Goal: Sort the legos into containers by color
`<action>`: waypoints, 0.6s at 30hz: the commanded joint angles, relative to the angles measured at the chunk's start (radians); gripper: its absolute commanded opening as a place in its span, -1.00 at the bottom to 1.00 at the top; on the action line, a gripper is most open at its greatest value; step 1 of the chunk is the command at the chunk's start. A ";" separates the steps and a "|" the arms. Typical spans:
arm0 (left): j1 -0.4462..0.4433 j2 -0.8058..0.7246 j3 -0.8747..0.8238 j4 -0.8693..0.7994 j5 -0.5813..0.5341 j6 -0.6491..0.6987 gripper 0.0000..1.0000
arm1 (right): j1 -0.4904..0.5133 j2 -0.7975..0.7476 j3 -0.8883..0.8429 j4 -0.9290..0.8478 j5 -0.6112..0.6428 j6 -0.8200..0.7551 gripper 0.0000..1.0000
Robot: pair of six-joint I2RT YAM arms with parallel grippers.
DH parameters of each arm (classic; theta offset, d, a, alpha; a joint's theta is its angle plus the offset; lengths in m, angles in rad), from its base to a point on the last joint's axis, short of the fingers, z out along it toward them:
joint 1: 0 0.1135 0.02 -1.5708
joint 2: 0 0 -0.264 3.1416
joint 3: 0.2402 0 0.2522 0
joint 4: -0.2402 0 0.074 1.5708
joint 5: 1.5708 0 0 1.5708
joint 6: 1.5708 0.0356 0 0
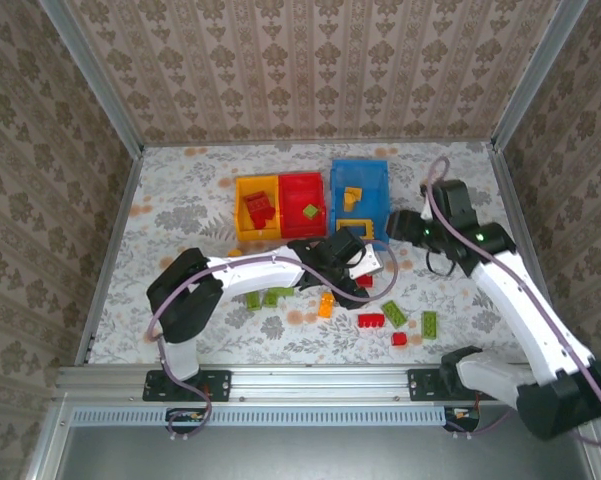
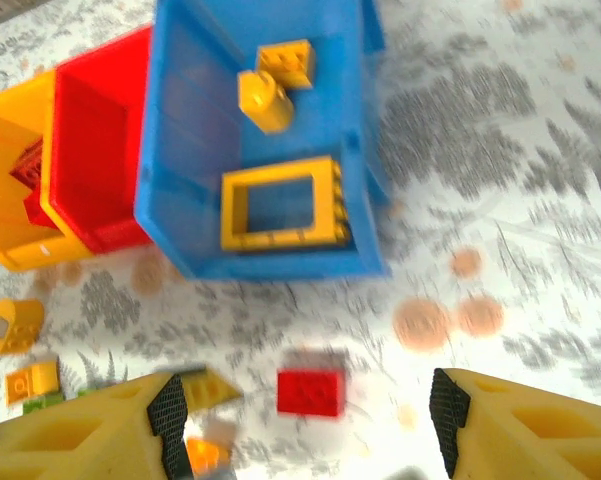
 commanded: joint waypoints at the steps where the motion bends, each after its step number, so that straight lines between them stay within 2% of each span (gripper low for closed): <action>1: 0.006 0.029 -0.030 0.165 0.017 0.175 0.64 | -0.015 -0.116 -0.072 -0.118 -0.044 0.052 0.39; 3: 0.014 0.056 -0.025 0.177 -0.015 0.199 0.65 | -0.023 -0.172 -0.088 -0.166 -0.054 0.054 0.39; 6: 0.028 0.086 -0.015 0.181 -0.006 0.224 0.67 | -0.025 -0.212 -0.096 -0.202 -0.070 0.057 0.39; 11: 0.032 0.136 0.023 0.163 -0.003 0.246 0.66 | -0.029 -0.217 -0.092 -0.207 -0.083 0.049 0.38; 16: 0.034 0.187 0.074 0.129 0.017 0.235 0.56 | -0.032 -0.197 -0.084 -0.200 -0.098 0.041 0.38; 18: 0.035 0.201 0.090 0.117 0.020 0.226 0.46 | -0.034 -0.191 -0.084 -0.195 -0.103 0.039 0.38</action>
